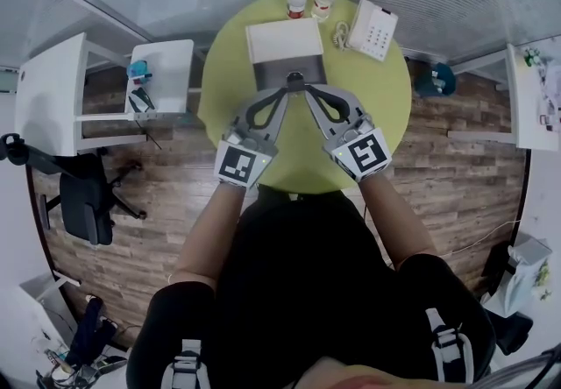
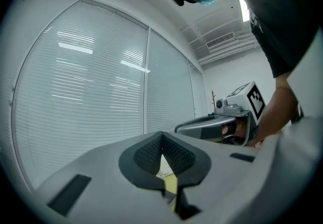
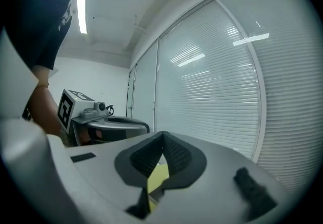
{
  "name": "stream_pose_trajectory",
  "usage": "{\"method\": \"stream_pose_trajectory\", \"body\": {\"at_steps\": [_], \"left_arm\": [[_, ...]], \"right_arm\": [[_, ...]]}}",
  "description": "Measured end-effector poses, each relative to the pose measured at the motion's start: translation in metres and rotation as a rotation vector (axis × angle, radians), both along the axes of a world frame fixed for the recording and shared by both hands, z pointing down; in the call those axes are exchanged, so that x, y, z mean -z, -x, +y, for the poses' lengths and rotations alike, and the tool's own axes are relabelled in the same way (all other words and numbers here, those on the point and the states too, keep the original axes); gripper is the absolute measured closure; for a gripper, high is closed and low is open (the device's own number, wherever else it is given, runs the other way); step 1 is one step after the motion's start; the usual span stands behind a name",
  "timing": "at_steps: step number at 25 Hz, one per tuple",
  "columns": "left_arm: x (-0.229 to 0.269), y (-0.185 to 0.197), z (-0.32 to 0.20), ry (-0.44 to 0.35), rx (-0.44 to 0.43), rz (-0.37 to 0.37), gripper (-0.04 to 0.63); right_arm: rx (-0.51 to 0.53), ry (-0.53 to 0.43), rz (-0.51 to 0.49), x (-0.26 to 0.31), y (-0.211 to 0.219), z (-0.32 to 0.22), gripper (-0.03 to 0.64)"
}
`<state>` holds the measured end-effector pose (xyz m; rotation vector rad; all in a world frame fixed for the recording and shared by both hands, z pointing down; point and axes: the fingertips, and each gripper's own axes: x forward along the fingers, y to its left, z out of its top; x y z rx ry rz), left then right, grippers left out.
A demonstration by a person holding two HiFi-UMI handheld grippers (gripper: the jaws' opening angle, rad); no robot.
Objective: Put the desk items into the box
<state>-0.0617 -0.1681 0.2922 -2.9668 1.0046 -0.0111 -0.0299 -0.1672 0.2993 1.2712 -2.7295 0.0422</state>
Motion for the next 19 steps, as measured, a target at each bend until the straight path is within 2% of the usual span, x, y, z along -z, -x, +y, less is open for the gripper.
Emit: {"method": "stream_pose_trajectory", "body": {"at_steps": [6, 11, 16, 19], "left_arm": [[0.005, 0.002, -0.004, -0.014, -0.019, 0.006, 0.586], [0.005, 0.002, -0.006, -0.01, -0.032, -0.001, 0.586], [0.005, 0.004, -0.008, -0.016, -0.037, 0.001, 0.586], [0.003, 0.006, -0.009, -0.016, -0.04, -0.001, 0.586]], "right_arm": [[0.002, 0.052, 0.082, -0.01, 0.001, 0.001, 0.6], [-0.015, -0.018, 0.001, 0.005, 0.007, -0.005, 0.6], [-0.011, 0.034, 0.067, -0.007, 0.007, -0.002, 0.6], [-0.016, 0.011, 0.028, -0.002, 0.011, -0.005, 0.6]]}}
